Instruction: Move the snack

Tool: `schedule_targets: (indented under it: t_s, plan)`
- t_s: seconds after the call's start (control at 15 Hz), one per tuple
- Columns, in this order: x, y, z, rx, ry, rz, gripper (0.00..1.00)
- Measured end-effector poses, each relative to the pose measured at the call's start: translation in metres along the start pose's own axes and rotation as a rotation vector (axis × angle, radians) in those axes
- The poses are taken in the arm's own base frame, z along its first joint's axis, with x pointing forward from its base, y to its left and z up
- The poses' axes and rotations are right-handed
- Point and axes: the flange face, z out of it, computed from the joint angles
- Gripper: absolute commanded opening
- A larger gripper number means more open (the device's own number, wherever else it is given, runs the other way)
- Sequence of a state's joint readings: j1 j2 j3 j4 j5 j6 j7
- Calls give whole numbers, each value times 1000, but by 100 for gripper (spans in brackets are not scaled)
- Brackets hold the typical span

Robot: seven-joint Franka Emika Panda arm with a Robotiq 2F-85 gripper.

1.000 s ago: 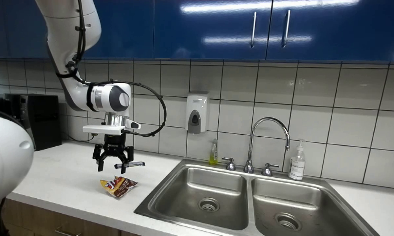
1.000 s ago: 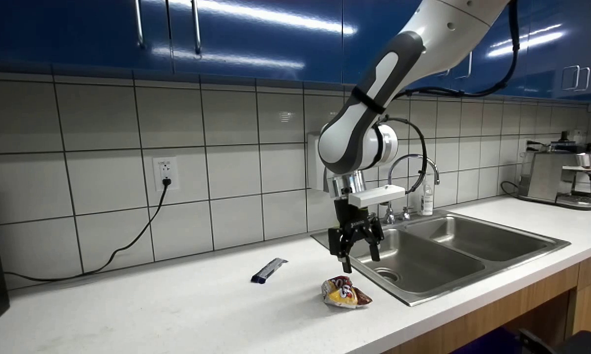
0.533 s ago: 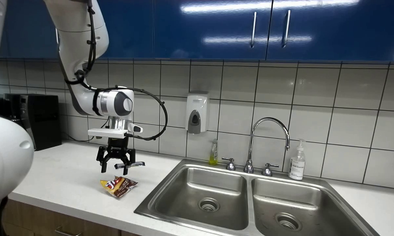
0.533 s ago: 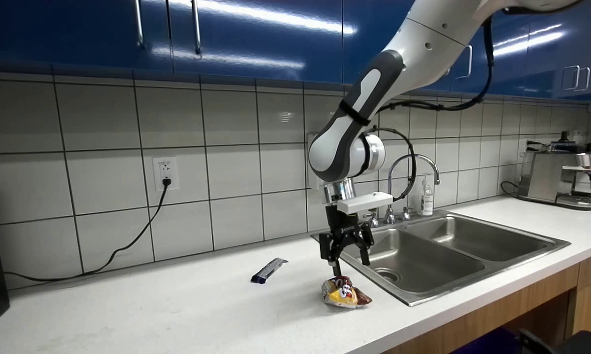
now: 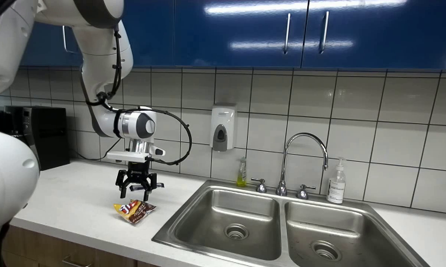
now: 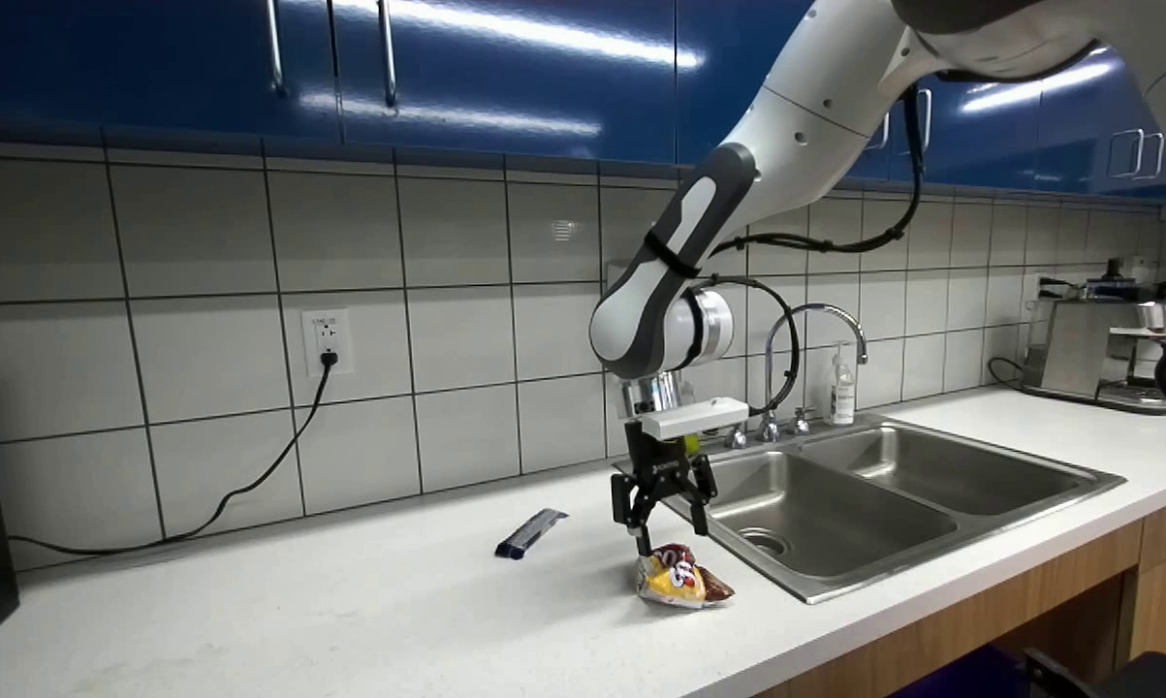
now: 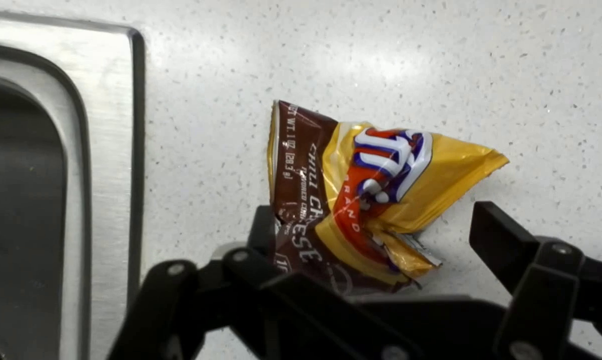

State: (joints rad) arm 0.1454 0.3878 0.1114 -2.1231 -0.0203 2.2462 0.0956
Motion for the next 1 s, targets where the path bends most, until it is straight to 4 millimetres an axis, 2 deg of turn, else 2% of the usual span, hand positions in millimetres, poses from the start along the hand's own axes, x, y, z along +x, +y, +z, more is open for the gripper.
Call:
schedule_targets:
  t_s: [0.47, 1.0]
  plan:
    - [30, 12, 20, -2, -14, 49, 100]
    - [33, 25, 14, -20, -25, 104, 100]
